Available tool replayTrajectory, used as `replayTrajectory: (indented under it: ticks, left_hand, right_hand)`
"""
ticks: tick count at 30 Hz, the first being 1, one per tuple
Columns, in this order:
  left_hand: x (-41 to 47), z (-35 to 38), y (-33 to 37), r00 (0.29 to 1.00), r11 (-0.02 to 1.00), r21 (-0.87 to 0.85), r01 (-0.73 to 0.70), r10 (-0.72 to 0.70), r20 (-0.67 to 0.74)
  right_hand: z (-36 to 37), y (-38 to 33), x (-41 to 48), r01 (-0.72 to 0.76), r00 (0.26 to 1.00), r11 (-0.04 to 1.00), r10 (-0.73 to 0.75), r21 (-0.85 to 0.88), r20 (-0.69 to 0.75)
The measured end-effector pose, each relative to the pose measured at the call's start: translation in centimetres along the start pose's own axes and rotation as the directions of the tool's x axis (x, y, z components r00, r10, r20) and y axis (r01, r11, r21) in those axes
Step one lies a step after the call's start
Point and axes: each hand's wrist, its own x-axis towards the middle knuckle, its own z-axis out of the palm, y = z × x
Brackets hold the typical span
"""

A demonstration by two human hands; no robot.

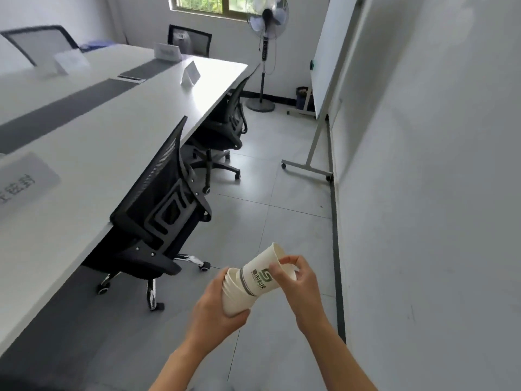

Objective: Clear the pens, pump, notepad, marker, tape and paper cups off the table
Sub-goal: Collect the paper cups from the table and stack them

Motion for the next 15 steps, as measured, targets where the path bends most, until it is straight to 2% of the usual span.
replayTrajectory:
  ticks: [2,4,6,10,15]
  left_hand:
    - [0.7,-0.6,-0.5,0.991,0.997,-0.015,0.08,-0.081,-0.11]
    - [1.1,-1.7,-1.4,0.95,0.983,-0.073,0.165,-0.179,-0.256]
    - [1.6,-3.3,-2.2,0.873,0.964,-0.147,0.224,-0.265,-0.408]
    - [3.6,-6.8,-3.8,0.707,0.939,-0.194,0.284,-0.341,-0.619]
    - [8.3,-11.7,-5.4,0.509,0.922,-0.281,0.267,-0.383,-0.771]
  right_hand:
    - [0.5,-0.7,2.7,-0.001,0.997,1.0,0.001,0.0,0.079]
    - [1.7,-1.1,4.8,-0.011,0.987,1.0,0.011,-0.001,0.161]
    - [3.3,-1.5,6.8,-0.007,0.97,1.0,0.011,-0.016,0.241]
    - [7.3,-2.6,10.5,0.031,0.919,0.998,-0.009,-0.049,0.394]
    - [13.3,-5.9,16.2,0.156,0.854,0.986,-0.102,-0.064,0.511]
